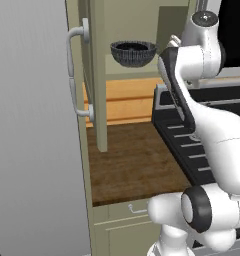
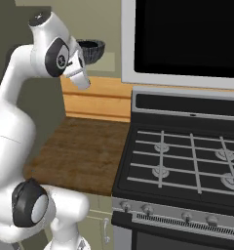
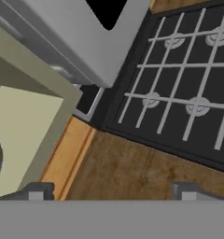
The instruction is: Pick up the bowls on the counter and stack them on top of one another in the open cabinet. Place the smaller bowl on top of the larger bowl.
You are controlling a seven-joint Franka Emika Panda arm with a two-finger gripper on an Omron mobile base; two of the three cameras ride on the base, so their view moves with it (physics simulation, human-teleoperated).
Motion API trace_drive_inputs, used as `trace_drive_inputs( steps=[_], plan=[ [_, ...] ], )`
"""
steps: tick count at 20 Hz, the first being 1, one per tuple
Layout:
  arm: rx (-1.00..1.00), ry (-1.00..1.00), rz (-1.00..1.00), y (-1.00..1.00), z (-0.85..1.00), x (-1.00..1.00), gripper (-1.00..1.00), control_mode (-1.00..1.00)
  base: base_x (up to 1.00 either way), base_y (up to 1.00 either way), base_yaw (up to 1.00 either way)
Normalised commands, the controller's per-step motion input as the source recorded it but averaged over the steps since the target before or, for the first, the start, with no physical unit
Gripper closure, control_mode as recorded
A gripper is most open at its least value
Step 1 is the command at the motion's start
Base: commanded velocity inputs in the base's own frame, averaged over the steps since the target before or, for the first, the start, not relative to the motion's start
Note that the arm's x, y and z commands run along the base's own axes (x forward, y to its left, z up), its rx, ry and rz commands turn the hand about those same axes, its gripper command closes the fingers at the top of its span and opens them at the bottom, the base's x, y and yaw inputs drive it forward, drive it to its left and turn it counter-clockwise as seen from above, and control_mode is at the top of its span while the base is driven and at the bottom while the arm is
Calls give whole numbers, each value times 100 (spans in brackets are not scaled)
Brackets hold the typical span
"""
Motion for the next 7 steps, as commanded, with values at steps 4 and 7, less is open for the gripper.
trace_drive_inputs(
  steps=[4, 7],
  plan=[
    [-2, 0, 16, -13, -54, -39, -100, -100, 0, 0, 0],
    [-4, 0, 19, -17, -59, -51, -100, -100, 0, 0, 0]
  ],
)
